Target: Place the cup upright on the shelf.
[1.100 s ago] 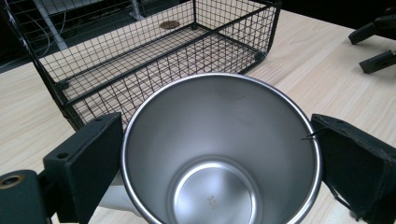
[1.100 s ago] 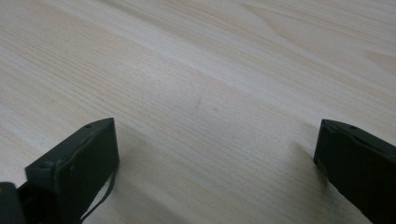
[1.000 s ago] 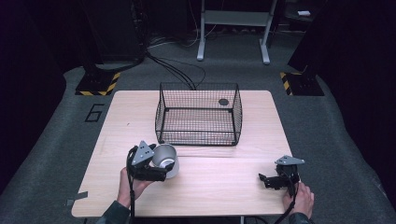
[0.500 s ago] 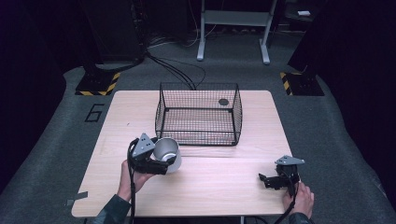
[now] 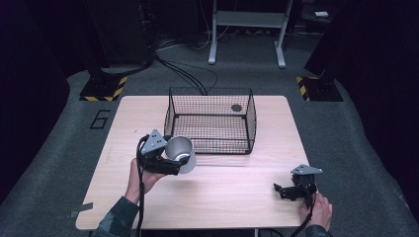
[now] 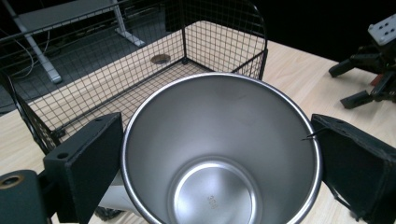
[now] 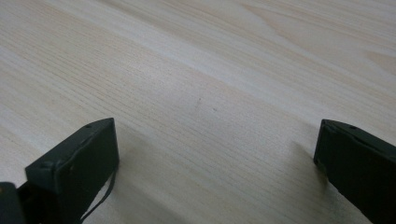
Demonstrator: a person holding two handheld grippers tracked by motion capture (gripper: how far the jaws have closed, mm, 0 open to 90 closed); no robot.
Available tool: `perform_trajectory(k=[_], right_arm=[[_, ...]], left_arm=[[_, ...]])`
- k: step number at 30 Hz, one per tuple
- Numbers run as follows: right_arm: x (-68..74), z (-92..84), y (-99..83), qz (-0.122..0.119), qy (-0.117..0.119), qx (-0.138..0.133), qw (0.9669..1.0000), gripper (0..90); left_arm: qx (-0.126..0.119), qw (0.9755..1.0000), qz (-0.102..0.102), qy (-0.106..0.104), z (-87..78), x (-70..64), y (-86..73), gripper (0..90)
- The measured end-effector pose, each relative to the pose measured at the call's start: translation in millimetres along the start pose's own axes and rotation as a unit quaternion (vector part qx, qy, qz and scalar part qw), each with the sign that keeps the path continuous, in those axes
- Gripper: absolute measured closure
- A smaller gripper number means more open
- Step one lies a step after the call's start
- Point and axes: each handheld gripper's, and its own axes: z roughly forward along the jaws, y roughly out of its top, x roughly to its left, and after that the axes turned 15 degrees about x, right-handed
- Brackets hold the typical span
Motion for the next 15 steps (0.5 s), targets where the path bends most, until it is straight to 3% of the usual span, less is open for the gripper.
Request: perform_trajectory(k=[15], right_arm=[[0.0,0.0,0.0,0.000,0.000,0.000,1.0000,0.0]], left_arm=[[-0.007,0.9999,0.006,-0.011,1.2,10.4,33.9,6.1]])
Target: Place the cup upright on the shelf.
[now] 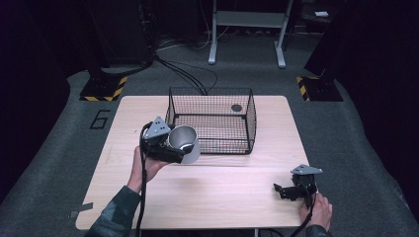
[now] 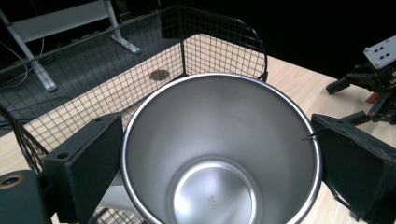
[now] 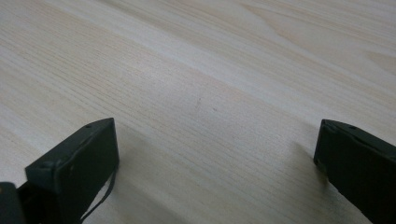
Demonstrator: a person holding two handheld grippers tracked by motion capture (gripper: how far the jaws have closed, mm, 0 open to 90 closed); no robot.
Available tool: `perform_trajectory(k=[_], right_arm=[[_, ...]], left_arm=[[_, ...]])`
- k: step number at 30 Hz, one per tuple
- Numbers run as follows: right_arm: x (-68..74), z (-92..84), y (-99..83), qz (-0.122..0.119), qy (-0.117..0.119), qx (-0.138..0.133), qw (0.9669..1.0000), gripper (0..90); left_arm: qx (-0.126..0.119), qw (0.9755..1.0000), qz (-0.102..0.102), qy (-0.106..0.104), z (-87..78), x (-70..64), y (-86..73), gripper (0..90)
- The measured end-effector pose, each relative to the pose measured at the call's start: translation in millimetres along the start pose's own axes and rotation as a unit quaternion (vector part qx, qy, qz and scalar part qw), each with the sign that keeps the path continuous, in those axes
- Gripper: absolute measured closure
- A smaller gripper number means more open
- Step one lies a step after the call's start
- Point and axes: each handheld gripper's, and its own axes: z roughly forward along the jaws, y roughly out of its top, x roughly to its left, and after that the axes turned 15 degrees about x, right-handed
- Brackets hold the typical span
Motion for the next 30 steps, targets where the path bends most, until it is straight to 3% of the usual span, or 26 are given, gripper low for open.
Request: perform_trajectory(k=[19,30], right_arm=[[0.0,0.0,0.0,0.000,0.000,0.000,1.0000,0.0],[0.0,0.0,0.0,0.000,0.000,0.000,1.0000,0.0]], left_arm=[[0.005,1.0000,0.004,0.004,14.8,21.1,38.6,6.1],[0.010,0.9998,0.004,0.018,27.6,34.9,56.3,6.1]])
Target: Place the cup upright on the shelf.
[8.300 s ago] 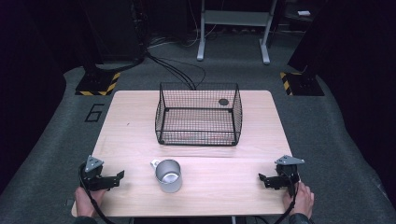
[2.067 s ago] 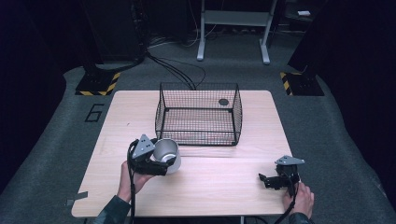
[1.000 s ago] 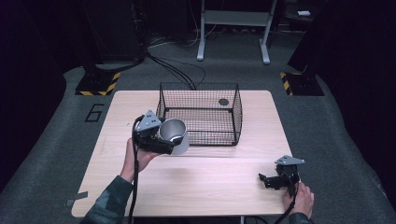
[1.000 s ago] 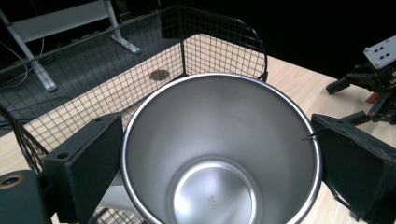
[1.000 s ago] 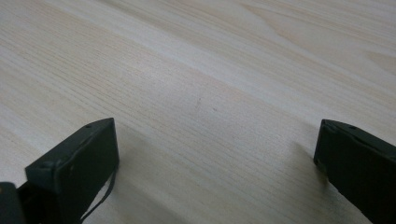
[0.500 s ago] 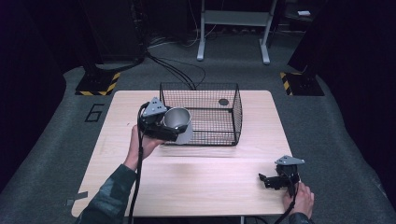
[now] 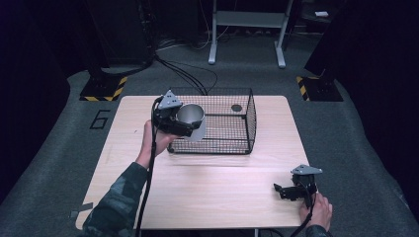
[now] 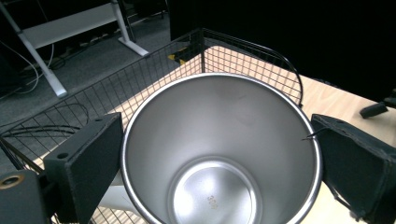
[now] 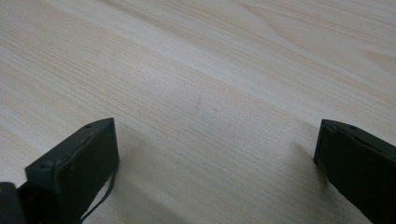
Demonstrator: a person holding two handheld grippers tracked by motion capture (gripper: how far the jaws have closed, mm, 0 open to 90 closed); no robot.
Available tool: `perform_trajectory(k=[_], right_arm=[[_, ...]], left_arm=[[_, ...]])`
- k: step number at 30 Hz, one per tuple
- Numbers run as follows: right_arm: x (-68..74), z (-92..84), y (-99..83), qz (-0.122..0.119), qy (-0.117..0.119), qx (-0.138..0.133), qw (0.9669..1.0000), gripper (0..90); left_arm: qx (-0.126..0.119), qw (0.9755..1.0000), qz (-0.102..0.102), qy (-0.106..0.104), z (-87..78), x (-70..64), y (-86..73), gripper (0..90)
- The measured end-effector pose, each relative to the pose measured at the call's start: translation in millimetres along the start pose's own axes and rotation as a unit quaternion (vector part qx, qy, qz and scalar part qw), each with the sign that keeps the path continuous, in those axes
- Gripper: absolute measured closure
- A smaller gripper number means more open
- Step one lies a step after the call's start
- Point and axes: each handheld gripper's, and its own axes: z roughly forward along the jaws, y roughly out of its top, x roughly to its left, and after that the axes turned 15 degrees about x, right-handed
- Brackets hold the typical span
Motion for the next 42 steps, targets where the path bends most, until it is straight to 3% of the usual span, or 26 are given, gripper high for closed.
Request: perform_trajectory(k=[14,25,42], right_arm=[[0.1,0.2,0.0,0.000,0.001,-0.001,1.0000,0.0],[0.0,0.1,0.0,0.000,0.000,0.000,1.0000,0.0],[0.0,0.0,0.0,0.000,0.000,0.000,1.0000,0.0]], left_arm=[[0.015,0.9998,-0.013,0.005,25.8,19.4,19.4,6.0],[0.030,0.9989,-0.034,0.012,58.1,30.3,28.1,6.0],[0.074,0.9965,-0.036,0.012,97.4,31.5,30.8,6.0]])
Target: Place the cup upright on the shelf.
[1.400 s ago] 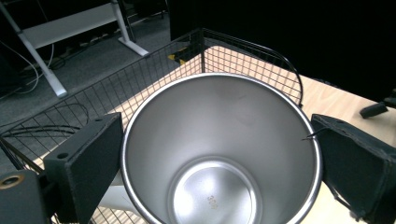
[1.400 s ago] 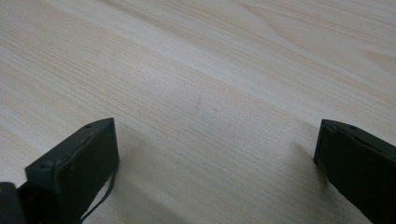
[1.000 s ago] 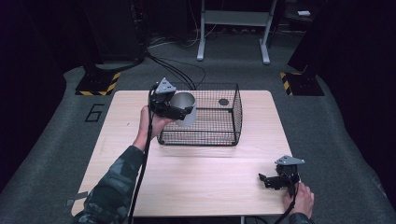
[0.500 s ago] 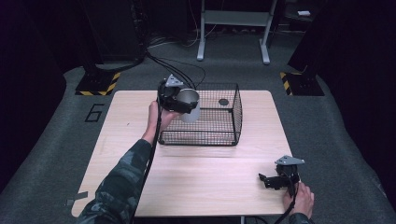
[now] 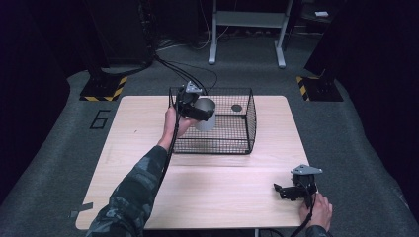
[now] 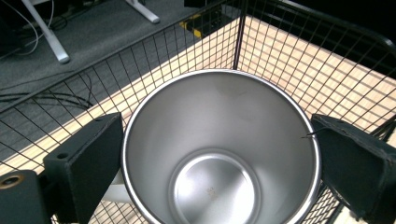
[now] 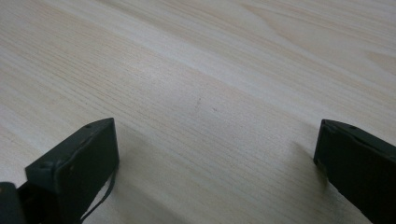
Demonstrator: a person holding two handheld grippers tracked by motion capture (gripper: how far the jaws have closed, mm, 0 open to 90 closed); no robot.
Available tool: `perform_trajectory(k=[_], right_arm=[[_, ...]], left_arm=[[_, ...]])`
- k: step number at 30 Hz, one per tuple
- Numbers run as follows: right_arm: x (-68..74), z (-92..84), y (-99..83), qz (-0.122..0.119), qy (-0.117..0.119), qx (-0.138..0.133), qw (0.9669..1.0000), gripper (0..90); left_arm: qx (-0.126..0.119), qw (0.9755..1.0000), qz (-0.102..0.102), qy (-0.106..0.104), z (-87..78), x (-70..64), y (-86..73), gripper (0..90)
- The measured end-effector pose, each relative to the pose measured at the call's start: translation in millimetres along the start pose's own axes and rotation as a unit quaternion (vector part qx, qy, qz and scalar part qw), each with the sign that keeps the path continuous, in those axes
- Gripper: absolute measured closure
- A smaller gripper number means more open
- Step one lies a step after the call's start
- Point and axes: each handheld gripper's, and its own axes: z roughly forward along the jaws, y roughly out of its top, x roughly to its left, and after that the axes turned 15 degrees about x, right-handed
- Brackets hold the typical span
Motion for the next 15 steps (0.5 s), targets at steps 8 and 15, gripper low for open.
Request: perform_trajectory(k=[8,15], right_arm=[[0.0,0.0,0.0,0.000,0.000,0.000,1.0000,0.0],[0.0,0.0,0.0,0.000,0.000,0.000,1.0000,0.0]], left_arm=[[0.019,0.9998,-0.003,0.000,17.0,-0.1,-0.8,6.0],[0.035,0.9994,-0.001,0.000,30.8,-3.0,-2.7,6.0]])
